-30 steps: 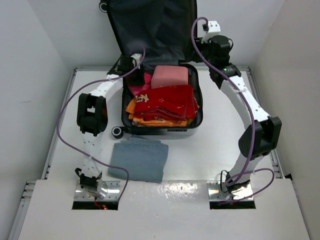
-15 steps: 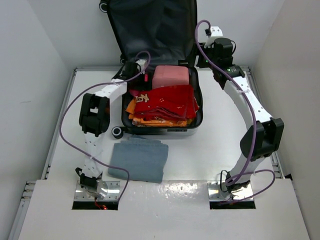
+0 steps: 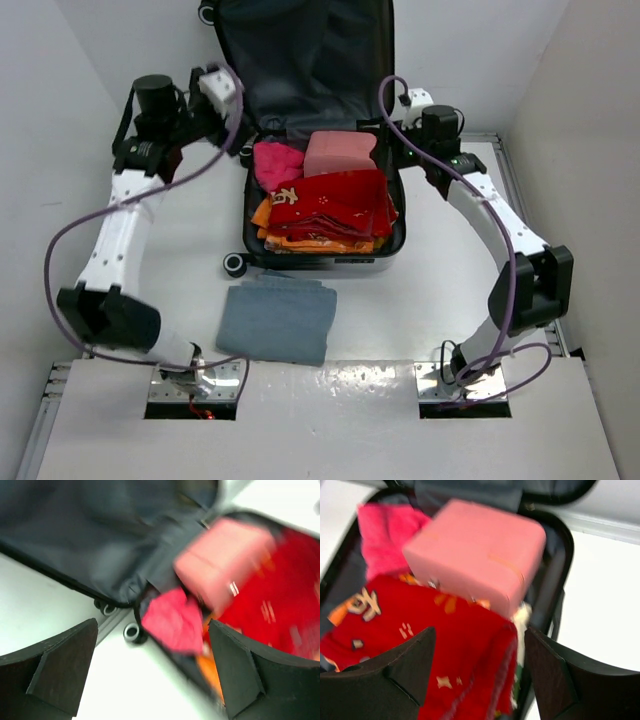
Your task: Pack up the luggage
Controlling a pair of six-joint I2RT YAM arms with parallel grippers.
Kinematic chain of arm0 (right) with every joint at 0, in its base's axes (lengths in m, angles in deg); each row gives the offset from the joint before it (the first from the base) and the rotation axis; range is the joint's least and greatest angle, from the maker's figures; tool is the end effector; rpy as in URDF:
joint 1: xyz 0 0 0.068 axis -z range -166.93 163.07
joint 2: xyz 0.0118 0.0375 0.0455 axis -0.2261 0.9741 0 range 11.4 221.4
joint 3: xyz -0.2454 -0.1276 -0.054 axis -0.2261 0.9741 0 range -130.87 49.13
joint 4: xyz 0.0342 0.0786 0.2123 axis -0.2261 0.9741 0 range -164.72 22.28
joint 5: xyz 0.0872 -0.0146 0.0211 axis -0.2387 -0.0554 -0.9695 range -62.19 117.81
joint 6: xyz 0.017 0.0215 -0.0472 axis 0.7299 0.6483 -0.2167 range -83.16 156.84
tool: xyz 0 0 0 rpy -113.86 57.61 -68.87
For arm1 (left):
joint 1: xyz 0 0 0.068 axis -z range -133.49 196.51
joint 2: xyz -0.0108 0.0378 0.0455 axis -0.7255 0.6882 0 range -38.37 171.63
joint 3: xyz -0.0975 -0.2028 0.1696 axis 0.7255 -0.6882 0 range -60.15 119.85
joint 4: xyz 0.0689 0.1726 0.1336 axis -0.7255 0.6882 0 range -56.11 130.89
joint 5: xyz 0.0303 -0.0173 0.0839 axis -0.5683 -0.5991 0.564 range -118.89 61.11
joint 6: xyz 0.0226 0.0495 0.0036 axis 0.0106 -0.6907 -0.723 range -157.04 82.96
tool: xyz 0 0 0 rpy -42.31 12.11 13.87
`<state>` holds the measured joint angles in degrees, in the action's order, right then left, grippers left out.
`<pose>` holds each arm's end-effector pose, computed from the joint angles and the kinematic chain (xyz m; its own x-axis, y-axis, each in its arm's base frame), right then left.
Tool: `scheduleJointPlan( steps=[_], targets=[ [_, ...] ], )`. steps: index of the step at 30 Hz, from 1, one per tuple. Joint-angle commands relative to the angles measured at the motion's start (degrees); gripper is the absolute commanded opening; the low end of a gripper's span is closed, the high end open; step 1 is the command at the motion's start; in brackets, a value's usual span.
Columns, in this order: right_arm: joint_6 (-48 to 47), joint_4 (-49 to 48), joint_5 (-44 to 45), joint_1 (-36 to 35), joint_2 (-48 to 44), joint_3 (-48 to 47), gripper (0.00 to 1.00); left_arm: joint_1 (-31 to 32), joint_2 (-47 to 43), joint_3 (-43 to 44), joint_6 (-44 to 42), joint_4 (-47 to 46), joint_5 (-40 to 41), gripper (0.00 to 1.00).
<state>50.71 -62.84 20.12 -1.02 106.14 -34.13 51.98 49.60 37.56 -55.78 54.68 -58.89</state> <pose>0.3494 0.0927 0.3591 -0.4596 0.1295 -0.8786 -0.2577 0.9273 0.2715 0.3075 -0.0479 0.4610 0.0028 0.2791 -0.9603 0.6021 0.7662 0.2245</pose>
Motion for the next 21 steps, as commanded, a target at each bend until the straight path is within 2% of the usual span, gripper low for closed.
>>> scheduleJointPlan(
  steps=[1, 2, 3, 4, 6, 9, 12, 13, 16, 21],
  targets=[
    [-2.7, 2.1, 0.6, 0.8, -5.7, 3.6, 0.71, 0.1, -4.1, -7.3, -29.2, 28.5, -13.8, 0.97],
    [-2.6, 3.1, 1.3, 1.2, -6.7, 4.3, 0.71, 0.1, -5.3, -9.0, -33.8, 32.3, -14.7, 0.97],
    [-2.8, 3.8, 1.4, 1.6, -7.5, 6.3, 0.71, 1.0, -6.7, -10.8, -42.3, 35.9, -15.3, 0.98],
    [-2.7, 4.9, 2.2, 2.0, -7.9, 8.2, 0.72, 1.9, -8.1, -15.4, -45.6, 40.2, -15.3, 0.98],
    [-2.8, 7.0, 2.4, 2.7, -10.6, 11.4, 0.72, 4.6, -13.6, -21.1, -52.5, 41.9, -15.3, 0.98],
    [-3.9, 8.7, 3.7, 3.4, -14.4, 16.5, 0.72, 9.7, -19.8, -33.3, -57.0, 40.8, -13.1, 0.98],
    [-5.0, 10.8, 4.9, 4.1, -17.8, 19.4, 0.72, 14.8, -29.7, -43.9, -61.0, 38.6, -11.0, 0.99],
    [-4.9, 11.8, 5.3, 4.1, -18.7, 20.8, 0.72, 17.4, -31.3, -48.1, -62.1, 38.6, -9.4, 0.99],
    [-5.0, 13.0, 5.7, 4.4, -20.3, 22.6, 0.72, 21.4, -35.4, -53.4, -61.9, 35.8, -7.6, 0.99],
    [-3.4, 14.8, 6.1, 4.5, -23.5, 25.5, 0.72, 30.5, -36.2, -56.9, -51.3, 28.3, -6.4, 0.99]
  ],
)
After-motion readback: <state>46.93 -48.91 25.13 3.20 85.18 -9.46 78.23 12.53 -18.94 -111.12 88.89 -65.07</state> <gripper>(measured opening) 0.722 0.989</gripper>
